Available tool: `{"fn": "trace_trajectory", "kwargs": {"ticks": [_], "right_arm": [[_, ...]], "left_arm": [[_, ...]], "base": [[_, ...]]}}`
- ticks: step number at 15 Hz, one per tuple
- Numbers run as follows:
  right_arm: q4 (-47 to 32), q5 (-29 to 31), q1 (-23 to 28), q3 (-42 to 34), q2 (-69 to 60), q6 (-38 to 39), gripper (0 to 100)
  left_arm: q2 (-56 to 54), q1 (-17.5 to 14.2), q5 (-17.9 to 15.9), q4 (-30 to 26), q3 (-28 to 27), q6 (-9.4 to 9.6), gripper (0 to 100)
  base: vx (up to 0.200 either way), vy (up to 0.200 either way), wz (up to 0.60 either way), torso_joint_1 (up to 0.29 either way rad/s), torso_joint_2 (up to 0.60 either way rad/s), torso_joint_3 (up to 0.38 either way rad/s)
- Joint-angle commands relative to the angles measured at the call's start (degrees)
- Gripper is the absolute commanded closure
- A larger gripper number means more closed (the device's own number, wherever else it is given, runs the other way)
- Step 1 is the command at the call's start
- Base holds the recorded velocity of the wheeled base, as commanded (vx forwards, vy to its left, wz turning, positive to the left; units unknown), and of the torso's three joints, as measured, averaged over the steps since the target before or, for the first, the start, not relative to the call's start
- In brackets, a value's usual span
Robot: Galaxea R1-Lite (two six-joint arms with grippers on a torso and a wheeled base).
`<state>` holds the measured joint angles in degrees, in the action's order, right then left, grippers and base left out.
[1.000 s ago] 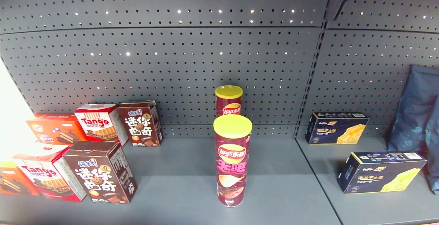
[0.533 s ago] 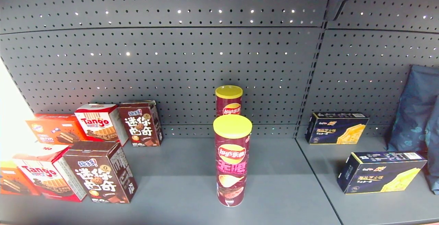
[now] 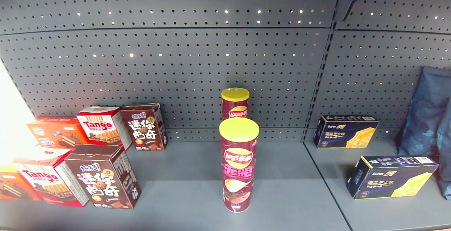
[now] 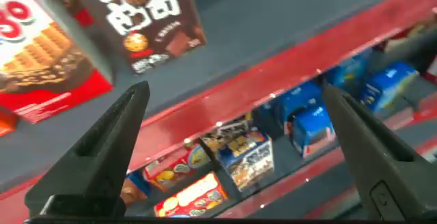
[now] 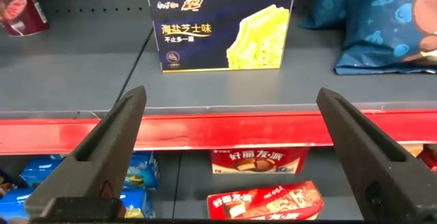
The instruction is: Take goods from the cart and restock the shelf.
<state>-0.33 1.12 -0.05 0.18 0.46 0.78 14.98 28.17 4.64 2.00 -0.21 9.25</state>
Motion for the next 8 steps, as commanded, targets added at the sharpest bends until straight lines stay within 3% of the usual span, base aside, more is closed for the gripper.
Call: {"fn": "trace_trajectory", "kwargs": {"ticks": [1, 2, 3, 5, 6, 7, 8], "right_arm": [[0.0, 0.0, 0.0, 0.0, 0.0, 0.0, 0], [0.0, 0.0, 0.0, 0.0, 0.0, 0.0, 0], [0.0, 0.0, 0.0, 0.0, 0.0, 0.0, 0], [0.0, 0.0, 0.0, 0.0, 0.0, 0.0, 0], [0.0, 0.0, 0.0, 0.0, 0.0, 0.0, 0], [0.0, 0.0, 0.0, 0.0, 0.0, 0.0, 0], [0.0, 0.0, 0.0, 0.0, 0.0, 0.0, 0]], "left_arm": [[0.1, 6.0, -1.9, -2.0, -0.9, -2.05, 0], [1.2, 2.0, -8.0, -3.0, -0.4, -4.42, 0], [2.1, -1.1, -13.0, -4.2, -0.6, -4.33, 0], [6.0, -7.7, -11.9, -4.3, -0.6, -3.72, 0], [3.0, -18.8, -11.9, -4.2, -0.5, -2.75, 0], [-1.4, -24.6, -11.9, -4.2, -0.6, -2.75, 0], [-5.3, -28.3, -11.9, -4.2, -0.6, -2.92, 0]], "base": [[0.0, 0.0, 0.0, 0.0, 0.0, 0.0], [0.0, 0.0, 0.0, 0.0, 0.0, 0.0], [0.0, 0.0, 0.0, 0.0, 0.0, 0.0], [0.0, 0.0, 0.0, 0.0, 0.0, 0.0], [0.0, 0.0, 0.0, 0.0, 0.0, 0.0], [0.0, 0.0, 0.0, 0.0, 0.0, 0.0], [0.0, 0.0, 0.0, 0.0, 0.0, 0.0]]}}
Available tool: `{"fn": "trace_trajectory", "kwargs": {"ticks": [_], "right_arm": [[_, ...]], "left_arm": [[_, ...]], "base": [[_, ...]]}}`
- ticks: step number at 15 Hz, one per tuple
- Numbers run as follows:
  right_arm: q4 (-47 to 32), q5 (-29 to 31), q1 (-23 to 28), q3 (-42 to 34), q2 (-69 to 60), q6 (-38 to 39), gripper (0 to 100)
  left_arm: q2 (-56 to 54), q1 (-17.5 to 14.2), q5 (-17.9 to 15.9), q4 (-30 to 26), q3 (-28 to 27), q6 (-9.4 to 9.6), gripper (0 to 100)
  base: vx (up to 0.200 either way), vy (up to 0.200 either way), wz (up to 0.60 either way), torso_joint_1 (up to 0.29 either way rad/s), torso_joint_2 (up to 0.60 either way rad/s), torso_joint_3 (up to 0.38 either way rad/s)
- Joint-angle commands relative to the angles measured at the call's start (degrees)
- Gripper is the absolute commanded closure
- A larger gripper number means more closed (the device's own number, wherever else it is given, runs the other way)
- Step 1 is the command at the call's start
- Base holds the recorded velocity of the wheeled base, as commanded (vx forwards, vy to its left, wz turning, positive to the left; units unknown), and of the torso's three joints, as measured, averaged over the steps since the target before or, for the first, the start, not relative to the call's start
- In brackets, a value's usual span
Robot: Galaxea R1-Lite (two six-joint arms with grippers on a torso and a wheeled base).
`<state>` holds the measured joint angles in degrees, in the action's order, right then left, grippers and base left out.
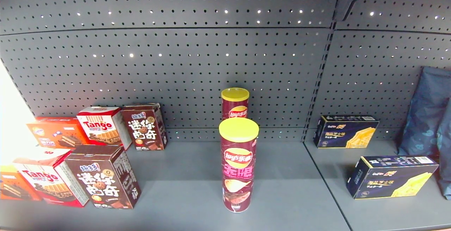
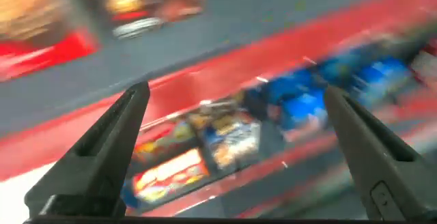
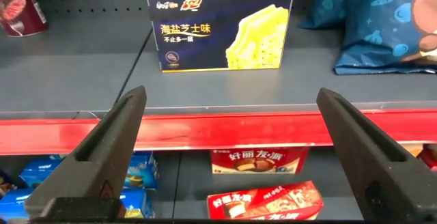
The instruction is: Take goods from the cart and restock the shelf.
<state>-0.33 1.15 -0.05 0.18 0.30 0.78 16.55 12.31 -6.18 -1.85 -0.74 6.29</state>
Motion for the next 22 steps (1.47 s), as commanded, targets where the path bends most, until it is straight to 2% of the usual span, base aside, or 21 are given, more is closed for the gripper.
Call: {"fn": "trace_trajectory", "kwargs": {"ticks": [1, 2, 3, 7, 22], "right_arm": [[0.0, 0.0, 0.0, 0.0, 0.1, 0.0, 0], [0.0, 0.0, 0.0, 0.0, 0.1, -0.1, 0], [0.0, 0.0, 0.0, 0.0, 0.1, 0.0, 0], [0.0, 0.0, 0.0, 0.0, 0.1, 0.0, 0], [0.0, 0.0, 0.0, 0.0, 0.1, 0.0, 0]], "left_arm": [[-12.1, -14.2, -1.1, -0.3, 0.0, 0.04, 0], [-13.7, -14.1, -0.9, -0.3, 0.0, 0.04, 0], [-16.6, -12.3, -0.5, 1.1, 0.5, -0.84, 0], [-16.6, -12.4, 0.8, 1.4, 0.7, -2.95, 0], [-16.6, -12.4, 0.9, 1.5, 0.7, -2.95, 0]], "base": [[0.0, 0.0, 0.0, 0.0, 0.0, 0.0], [0.0, 0.0, 0.0, 0.0, 0.0, 0.0], [0.0, 0.0, 0.0, 0.0, 0.0, 0.0], [0.0, 0.0, 0.0, 0.0, 0.0, 0.0], [0.0, 0.0, 0.0, 0.0, 0.0, 0.0]]}}
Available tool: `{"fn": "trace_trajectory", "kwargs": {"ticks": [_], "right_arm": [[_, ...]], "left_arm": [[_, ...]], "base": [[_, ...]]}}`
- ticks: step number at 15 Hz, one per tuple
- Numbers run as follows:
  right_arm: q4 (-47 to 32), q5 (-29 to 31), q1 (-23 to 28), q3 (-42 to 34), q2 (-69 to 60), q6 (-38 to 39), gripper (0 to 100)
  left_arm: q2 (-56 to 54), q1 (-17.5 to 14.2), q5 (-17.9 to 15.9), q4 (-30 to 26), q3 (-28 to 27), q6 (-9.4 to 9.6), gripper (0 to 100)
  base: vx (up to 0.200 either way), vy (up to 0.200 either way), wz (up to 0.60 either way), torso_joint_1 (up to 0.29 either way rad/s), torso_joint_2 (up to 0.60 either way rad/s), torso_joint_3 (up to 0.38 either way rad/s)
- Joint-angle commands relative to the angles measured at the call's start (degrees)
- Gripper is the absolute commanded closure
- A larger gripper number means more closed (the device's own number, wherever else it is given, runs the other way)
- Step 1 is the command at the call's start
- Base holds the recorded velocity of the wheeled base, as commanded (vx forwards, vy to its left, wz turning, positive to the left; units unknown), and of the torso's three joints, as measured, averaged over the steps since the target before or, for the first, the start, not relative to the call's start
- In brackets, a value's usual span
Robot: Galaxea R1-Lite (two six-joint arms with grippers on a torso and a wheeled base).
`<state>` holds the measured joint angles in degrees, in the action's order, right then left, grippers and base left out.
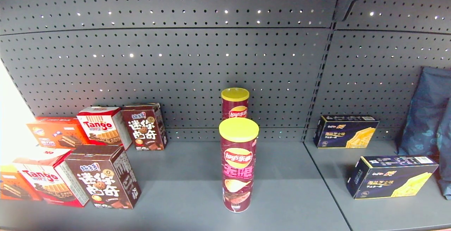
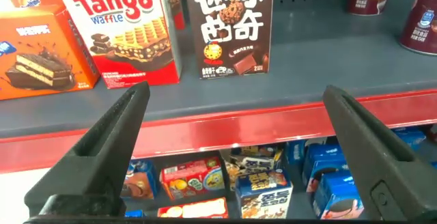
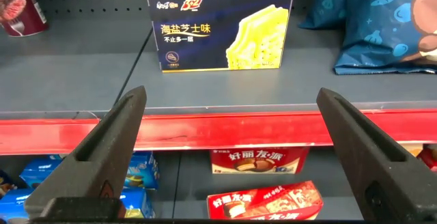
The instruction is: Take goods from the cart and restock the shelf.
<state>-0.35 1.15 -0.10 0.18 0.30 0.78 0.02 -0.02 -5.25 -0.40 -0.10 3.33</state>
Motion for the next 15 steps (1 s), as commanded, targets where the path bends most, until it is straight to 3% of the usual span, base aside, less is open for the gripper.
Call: {"fn": "trace_trajectory", "kwargs": {"ticks": [1, 15], "right_arm": [[0.0, 0.0, 0.0, 0.0, 0.1, 0.0, 0], [0.0, 0.0, 0.0, 0.0, 0.1, -0.1, 0]], "left_arm": [[0.0, -0.1, 0.0, 0.1, 0.0, 0.01, 0], [0.0, -0.1, 0.0, 0.1, 0.0, 0.01, 0]], "base": [[0.0, 0.0, 0.0, 0.0, 0.0, 0.0], [0.0, 0.0, 0.0, 0.0, 0.0, 0.0]]}}
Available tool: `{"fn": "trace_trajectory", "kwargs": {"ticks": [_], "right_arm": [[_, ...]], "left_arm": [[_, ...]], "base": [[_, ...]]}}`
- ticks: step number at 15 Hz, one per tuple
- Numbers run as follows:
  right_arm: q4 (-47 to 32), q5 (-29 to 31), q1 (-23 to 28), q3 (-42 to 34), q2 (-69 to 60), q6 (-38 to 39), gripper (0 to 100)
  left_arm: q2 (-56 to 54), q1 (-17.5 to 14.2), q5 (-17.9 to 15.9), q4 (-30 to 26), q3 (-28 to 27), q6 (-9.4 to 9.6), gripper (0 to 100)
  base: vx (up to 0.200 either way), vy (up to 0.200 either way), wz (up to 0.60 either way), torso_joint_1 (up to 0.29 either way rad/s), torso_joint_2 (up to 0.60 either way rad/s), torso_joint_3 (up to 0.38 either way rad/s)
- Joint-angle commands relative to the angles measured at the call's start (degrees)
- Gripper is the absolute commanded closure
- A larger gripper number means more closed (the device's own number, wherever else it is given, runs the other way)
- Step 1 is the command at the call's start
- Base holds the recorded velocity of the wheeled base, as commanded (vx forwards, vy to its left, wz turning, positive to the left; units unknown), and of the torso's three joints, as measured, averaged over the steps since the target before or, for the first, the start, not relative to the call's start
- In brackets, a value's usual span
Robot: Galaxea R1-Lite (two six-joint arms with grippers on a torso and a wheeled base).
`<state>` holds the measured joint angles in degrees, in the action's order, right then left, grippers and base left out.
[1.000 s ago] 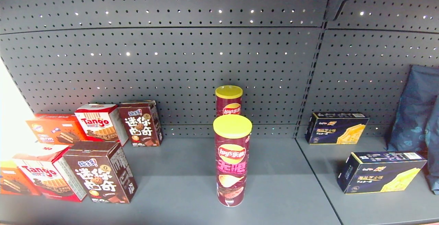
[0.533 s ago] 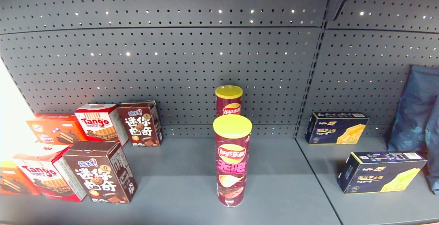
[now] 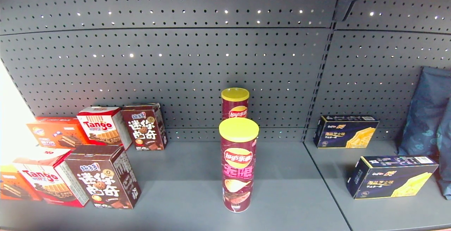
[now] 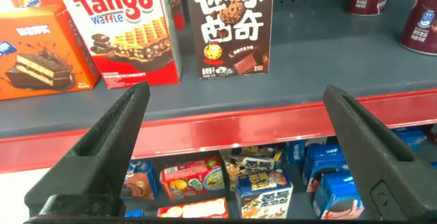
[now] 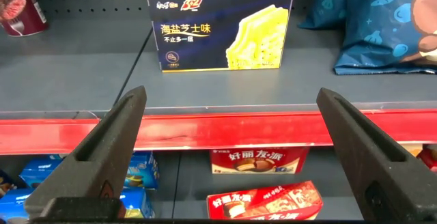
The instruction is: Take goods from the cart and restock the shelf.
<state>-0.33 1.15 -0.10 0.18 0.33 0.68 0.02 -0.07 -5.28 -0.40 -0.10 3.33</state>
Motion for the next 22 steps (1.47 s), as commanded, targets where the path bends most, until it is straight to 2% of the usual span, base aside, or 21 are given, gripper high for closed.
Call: {"fn": "trace_trajectory", "kwargs": {"ticks": [1, 6, 8, 12, 14, 22], "right_arm": [[0.0, 0.0, 0.0, 0.0, 0.1, 0.0, 0], [0.0, 0.0, 0.1, 0.0, 0.1, 0.1, 0], [0.0, 0.0, 0.0, 0.0, 0.1, 0.0, 0], [0.0, 0.0, 0.0, 0.0, 0.1, 0.0, 0], [0.0, 0.0, 0.1, 0.0, 0.1, 0.0, 0], [0.0, 0.0, 0.1, 0.0, 0.1, 0.0, 0]], "left_arm": [[0.0, 0.0, 0.0, 0.1, 0.0, 0.01, 0], [0.0, 0.0, 0.0, 0.1, 0.0, 0.36, 0], [0.0, 0.0, 0.6, 0.1, 0.0, -0.69, 0], [0.0, 0.0, 0.4, 0.1, 0.0, -0.34, 0], [0.0, 0.1, 0.5, 0.1, 0.0, -0.43, 0], [0.0, 0.1, 0.7, 0.1, 0.0, -0.69, 0]], "base": [[0.0, 0.0, 0.0, 0.0, 0.0, 0.0], [0.0, 0.0, 0.0, 0.0, 0.0, 0.0], [-0.2, 0.0, 0.0, 0.0, 0.0, 0.005], [0.0, 0.0, 0.0, 0.0, 0.0, 0.0], [0.0, 0.2, 0.0, 0.019, 0.01, 0.005], [0.0, 0.0, 0.0, 0.0, 0.0, 0.0]]}}
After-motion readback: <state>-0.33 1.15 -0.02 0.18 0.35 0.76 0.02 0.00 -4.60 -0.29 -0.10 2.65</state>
